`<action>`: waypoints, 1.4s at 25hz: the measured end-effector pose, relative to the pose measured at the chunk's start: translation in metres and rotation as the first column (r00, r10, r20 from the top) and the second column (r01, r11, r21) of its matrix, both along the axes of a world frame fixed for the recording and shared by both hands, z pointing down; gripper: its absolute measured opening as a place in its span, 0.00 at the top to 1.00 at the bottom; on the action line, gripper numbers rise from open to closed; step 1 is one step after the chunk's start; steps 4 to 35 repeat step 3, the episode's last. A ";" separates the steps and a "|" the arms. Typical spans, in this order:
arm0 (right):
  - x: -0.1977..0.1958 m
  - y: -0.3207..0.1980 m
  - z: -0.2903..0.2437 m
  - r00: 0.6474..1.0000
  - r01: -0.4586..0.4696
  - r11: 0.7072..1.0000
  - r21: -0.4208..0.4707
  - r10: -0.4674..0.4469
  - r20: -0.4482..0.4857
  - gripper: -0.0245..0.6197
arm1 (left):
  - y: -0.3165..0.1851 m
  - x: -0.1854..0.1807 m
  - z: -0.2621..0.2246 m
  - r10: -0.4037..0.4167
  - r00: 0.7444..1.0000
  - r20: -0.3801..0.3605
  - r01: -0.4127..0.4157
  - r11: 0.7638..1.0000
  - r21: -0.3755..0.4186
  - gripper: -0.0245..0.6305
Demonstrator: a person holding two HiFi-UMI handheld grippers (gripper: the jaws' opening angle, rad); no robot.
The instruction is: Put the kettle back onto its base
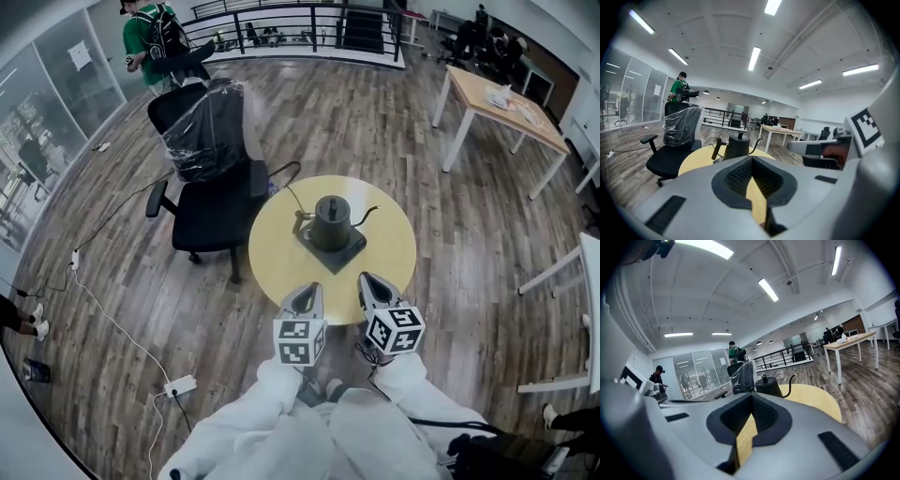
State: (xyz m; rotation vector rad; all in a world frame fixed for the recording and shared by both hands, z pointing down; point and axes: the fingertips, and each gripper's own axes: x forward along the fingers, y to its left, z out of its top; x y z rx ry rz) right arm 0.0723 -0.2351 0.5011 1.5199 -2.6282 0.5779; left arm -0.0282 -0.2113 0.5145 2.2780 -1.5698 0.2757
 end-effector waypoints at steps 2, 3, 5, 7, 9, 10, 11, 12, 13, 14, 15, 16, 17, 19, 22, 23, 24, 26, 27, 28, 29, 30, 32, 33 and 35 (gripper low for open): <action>0.000 0.002 -0.002 1.000 0.001 1.000 0.005 -0.001 -0.002 0.95 | 0.003 -0.001 -0.001 -0.003 1.000 0.000 0.003 1.000 0.002 0.96; 0.000 0.002 -0.002 1.000 0.002 1.000 0.007 -0.002 -0.003 0.95 | 0.004 -0.002 -0.001 -0.005 1.000 0.000 0.005 1.000 0.004 0.96; 0.000 0.002 -0.002 1.000 0.002 1.000 0.007 -0.002 -0.003 0.95 | 0.004 -0.002 -0.001 -0.005 1.000 0.000 0.005 1.000 0.004 0.96; 0.000 0.002 -0.002 1.000 0.002 1.000 0.007 -0.002 -0.003 0.95 | 0.004 -0.002 -0.001 -0.005 1.000 0.000 0.005 1.000 0.004 0.96; 0.000 0.002 -0.002 1.000 0.002 1.000 0.007 -0.002 -0.003 0.95 | 0.004 -0.002 -0.001 -0.005 1.000 0.000 0.005 1.000 0.004 0.96; 0.000 0.002 -0.002 1.000 0.002 1.000 0.007 -0.002 -0.003 0.95 | 0.004 -0.002 -0.001 -0.005 1.000 0.000 0.005 1.000 0.004 0.96; 0.000 0.002 -0.002 1.000 0.002 1.000 0.007 -0.002 -0.003 0.95 | 0.004 -0.002 -0.001 -0.005 1.000 0.000 0.005 1.000 0.004 0.96; 0.000 0.002 -0.002 1.000 0.002 1.000 0.007 -0.002 -0.003 0.95 | 0.004 -0.002 -0.001 -0.005 1.000 0.000 0.005 1.000 0.004 0.96; 0.000 0.002 -0.002 1.000 0.002 1.000 0.007 -0.002 -0.003 0.95 | 0.004 -0.002 -0.001 -0.005 1.000 0.000 0.005 1.000 0.004 0.96; 0.000 0.002 -0.002 1.000 0.002 1.000 0.007 -0.002 -0.003 0.95 | 0.004 -0.002 -0.001 -0.005 1.000 0.000 0.005 1.000 0.004 0.96; 0.000 0.002 -0.002 1.000 0.002 1.000 0.007 -0.002 -0.003 0.95 | 0.004 -0.002 -0.001 -0.005 1.000 0.000 0.005 1.000 0.004 0.96; 0.000 0.002 -0.002 1.000 0.002 1.000 0.007 -0.002 -0.003 0.95 | 0.004 -0.002 -0.001 -0.005 1.000 0.000 0.005 1.000 0.004 0.96; 0.000 0.002 -0.002 1.000 0.002 1.000 0.007 -0.002 -0.003 0.95 | 0.004 -0.002 -0.001 -0.005 1.000 0.000 0.005 1.000 0.004 0.96; 0.000 0.002 -0.002 1.000 0.002 1.000 0.007 -0.002 -0.003 0.95 | 0.004 -0.002 -0.001 -0.005 1.000 0.000 0.005 1.000 0.004 0.96; 0.000 0.002 -0.002 1.000 0.002 1.000 0.007 -0.002 -0.003 0.95 | 0.004 -0.002 -0.001 -0.005 1.000 0.000 0.005 1.000 0.004 0.96; 0.000 0.002 -0.002 1.000 0.002 1.000 0.007 -0.002 -0.003 0.95 | 0.004 -0.002 -0.001 -0.005 1.000 0.000 0.005 1.000 0.004 0.96; 0.000 0.002 -0.002 1.000 0.002 1.000 0.007 -0.002 -0.003 0.95 | 0.004 -0.002 -0.001 -0.005 1.000 0.000 0.005 1.000 0.004 0.96; 0.000 0.002 -0.002 1.000 0.002 1.000 0.007 -0.002 -0.003 0.95 | 0.004 -0.002 -0.001 -0.005 1.000 0.000 0.005 1.000 0.004 0.96; 0.000 0.002 -0.002 1.000 0.002 1.000 0.007 -0.002 -0.003 0.95 | 0.004 -0.002 -0.001 -0.005 1.000 0.000 0.005 1.000 0.004 0.96; 0.000 0.002 -0.002 1.000 0.002 1.000 0.007 -0.002 -0.003 0.95 | 0.004 -0.002 -0.001 -0.005 1.000 0.000 0.005 1.000 0.004 0.96; 0.000 0.002 -0.002 1.000 0.002 1.000 0.007 -0.002 -0.003 0.95 | 0.004 -0.002 -0.001 -0.005 1.000 0.000 0.005 1.000 0.004 0.96; 0.000 0.002 -0.002 1.000 0.002 1.000 0.007 -0.002 -0.003 0.95 | 0.004 -0.002 -0.001 -0.005 1.000 0.000 0.005 1.000 0.004 0.96; 0.000 0.002 -0.002 1.000 0.002 1.000 0.007 -0.002 -0.003 0.95 | 0.004 -0.002 -0.001 -0.005 1.000 0.000 0.005 1.000 0.004 0.96; 0.000 0.002 -0.002 1.000 0.002 1.000 0.007 -0.002 -0.003 0.95 | 0.004 -0.002 -0.001 -0.005 1.000 0.000 0.005 1.000 0.004 0.96; 0.000 0.002 -0.002 1.000 0.002 1.000 0.007 -0.002 -0.003 0.95 | 0.004 -0.002 -0.001 -0.005 1.000 0.000 0.005 1.000 0.004 0.96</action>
